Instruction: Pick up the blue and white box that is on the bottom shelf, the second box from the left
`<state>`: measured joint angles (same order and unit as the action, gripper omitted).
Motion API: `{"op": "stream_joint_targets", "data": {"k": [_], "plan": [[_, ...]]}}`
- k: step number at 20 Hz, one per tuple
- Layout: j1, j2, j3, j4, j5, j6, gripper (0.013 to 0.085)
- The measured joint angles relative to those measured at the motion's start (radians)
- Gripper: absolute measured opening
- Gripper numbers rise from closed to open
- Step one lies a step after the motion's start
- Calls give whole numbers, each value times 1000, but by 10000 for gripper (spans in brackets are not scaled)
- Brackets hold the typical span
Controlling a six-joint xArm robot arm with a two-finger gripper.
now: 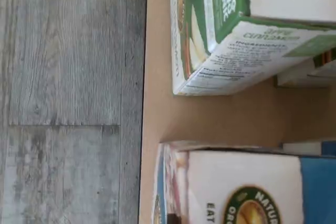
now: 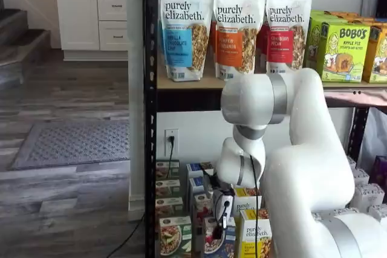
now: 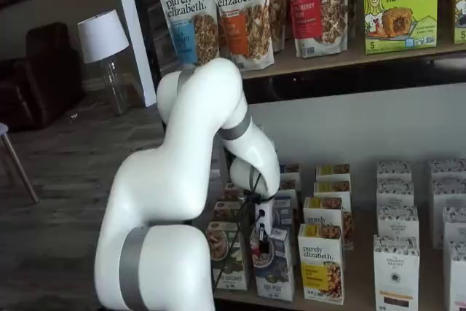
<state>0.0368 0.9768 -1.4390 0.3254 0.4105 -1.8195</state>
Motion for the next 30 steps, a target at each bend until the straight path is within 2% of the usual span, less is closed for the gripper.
{"op": "stream_joint_targets", "data": {"k": [1, 2, 9, 17, 25, 30], "plan": [[1, -1, 2, 0, -1, 1, 490], [1, -2, 4, 0, -2, 1, 450], [8, -14, 27, -19, -13, 22, 450], [21, -85, 132, 79, -41, -58, 450], [46, -223, 325, 202, -106, -158, 450], [59, -295, 416, 224, -119, -169, 450]]}}
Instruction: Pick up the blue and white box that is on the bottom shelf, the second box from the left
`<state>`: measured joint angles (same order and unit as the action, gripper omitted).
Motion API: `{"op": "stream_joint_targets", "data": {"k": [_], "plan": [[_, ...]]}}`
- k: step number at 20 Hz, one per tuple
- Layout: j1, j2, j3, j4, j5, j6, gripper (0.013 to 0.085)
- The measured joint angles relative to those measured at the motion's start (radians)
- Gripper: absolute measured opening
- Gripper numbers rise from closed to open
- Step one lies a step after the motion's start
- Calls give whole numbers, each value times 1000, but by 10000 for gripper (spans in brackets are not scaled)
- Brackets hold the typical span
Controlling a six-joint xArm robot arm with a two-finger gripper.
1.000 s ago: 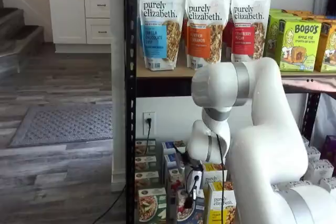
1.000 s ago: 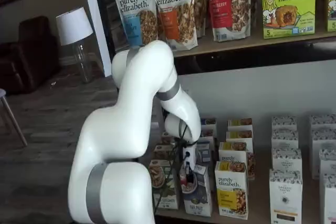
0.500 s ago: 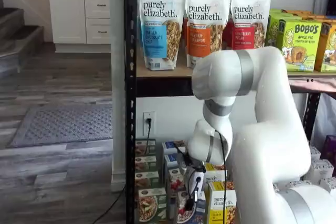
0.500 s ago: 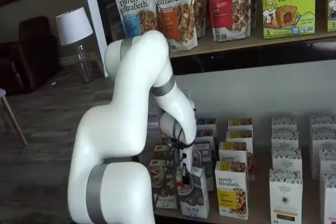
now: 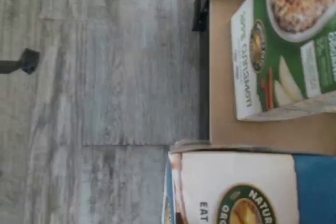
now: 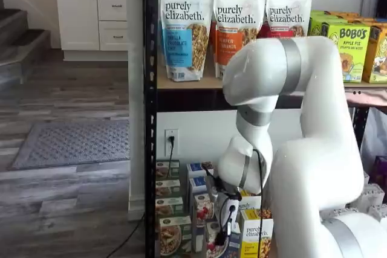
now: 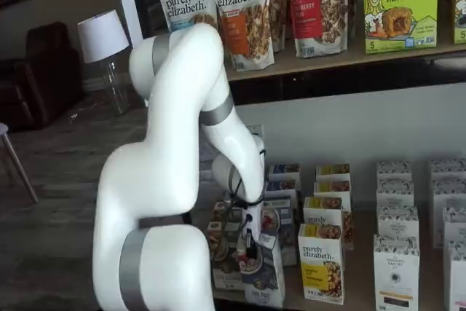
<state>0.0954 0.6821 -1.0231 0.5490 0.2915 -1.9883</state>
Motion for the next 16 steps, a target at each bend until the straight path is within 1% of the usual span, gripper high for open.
{"op": "stream_joint_targets", "data": {"k": [3, 7, 9, 13, 16], "plan": [[6, -40, 48, -20, -5, 24, 450], [15, -98, 110, -81, 0, 89, 450], [19, -123, 134, -122, 4, 133, 450], [26, -169, 179, -226, 5, 238, 450], [32, -205, 204, -259, 23, 275, 450]]}}
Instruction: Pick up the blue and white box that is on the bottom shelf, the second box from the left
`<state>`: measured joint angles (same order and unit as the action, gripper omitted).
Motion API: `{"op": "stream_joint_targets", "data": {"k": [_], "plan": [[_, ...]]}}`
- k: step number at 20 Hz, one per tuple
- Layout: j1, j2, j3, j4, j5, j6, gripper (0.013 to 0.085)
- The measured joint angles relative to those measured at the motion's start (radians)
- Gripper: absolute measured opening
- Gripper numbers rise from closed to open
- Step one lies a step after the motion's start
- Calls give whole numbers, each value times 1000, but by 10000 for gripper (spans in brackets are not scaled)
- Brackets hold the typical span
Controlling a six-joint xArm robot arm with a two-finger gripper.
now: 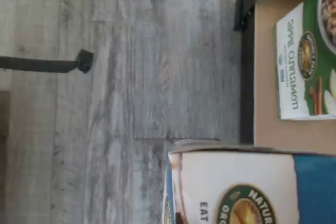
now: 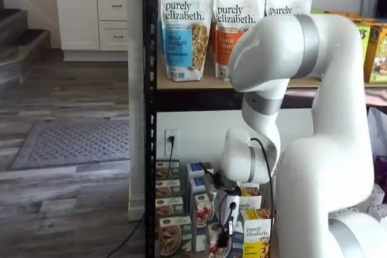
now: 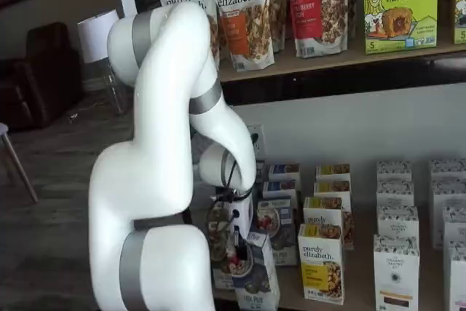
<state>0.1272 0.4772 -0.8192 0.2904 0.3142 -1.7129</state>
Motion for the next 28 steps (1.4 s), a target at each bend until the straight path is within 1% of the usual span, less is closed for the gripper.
{"op": "stream_joint_targets", "data": {"k": [12, 14, 17, 19, 22, 28], "plan": [[13, -191, 102, -68, 110, 87, 450], [14, -226, 119, -91, 130, 111, 450], [14, -282, 141, -149, 174, 166, 450], [15, -315, 153, -174, 197, 190, 450], [16, -362, 166, -177, 238, 196, 450], [17, -471, 189, -164, 326, 192, 450]]}}
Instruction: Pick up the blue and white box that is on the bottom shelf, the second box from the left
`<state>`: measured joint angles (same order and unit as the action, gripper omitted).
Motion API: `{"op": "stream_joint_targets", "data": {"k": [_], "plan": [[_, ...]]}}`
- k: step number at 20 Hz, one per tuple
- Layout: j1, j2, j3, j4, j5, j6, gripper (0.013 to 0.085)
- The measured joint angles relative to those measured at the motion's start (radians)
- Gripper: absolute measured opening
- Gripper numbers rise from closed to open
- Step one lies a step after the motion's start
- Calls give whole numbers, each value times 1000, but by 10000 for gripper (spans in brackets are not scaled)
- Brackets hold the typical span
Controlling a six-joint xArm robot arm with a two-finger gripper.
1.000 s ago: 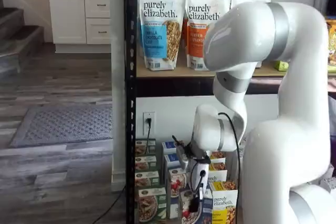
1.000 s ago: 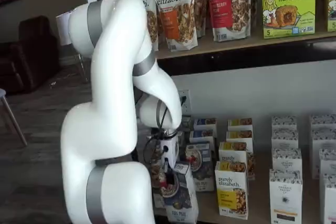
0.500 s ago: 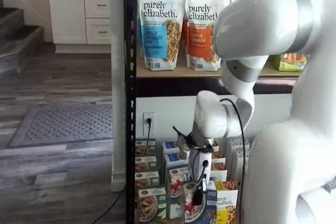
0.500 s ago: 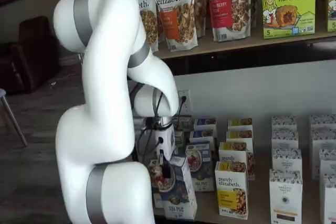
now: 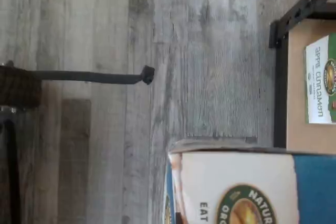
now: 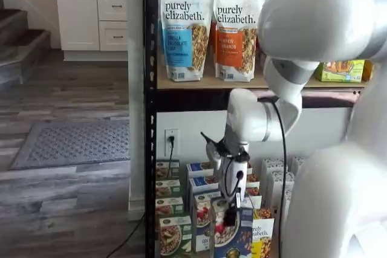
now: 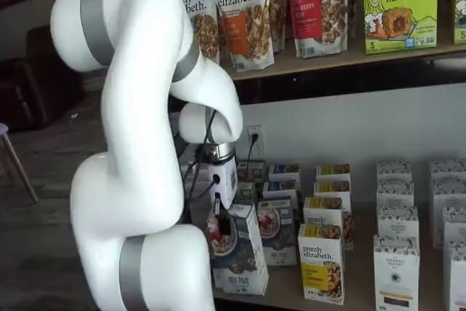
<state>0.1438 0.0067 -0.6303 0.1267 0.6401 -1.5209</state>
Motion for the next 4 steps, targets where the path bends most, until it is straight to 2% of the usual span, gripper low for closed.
{"op": "stream_joint_targets", "data": {"k": [4], "plan": [[-11, -70, 16, -4, 50, -2, 450]]}}
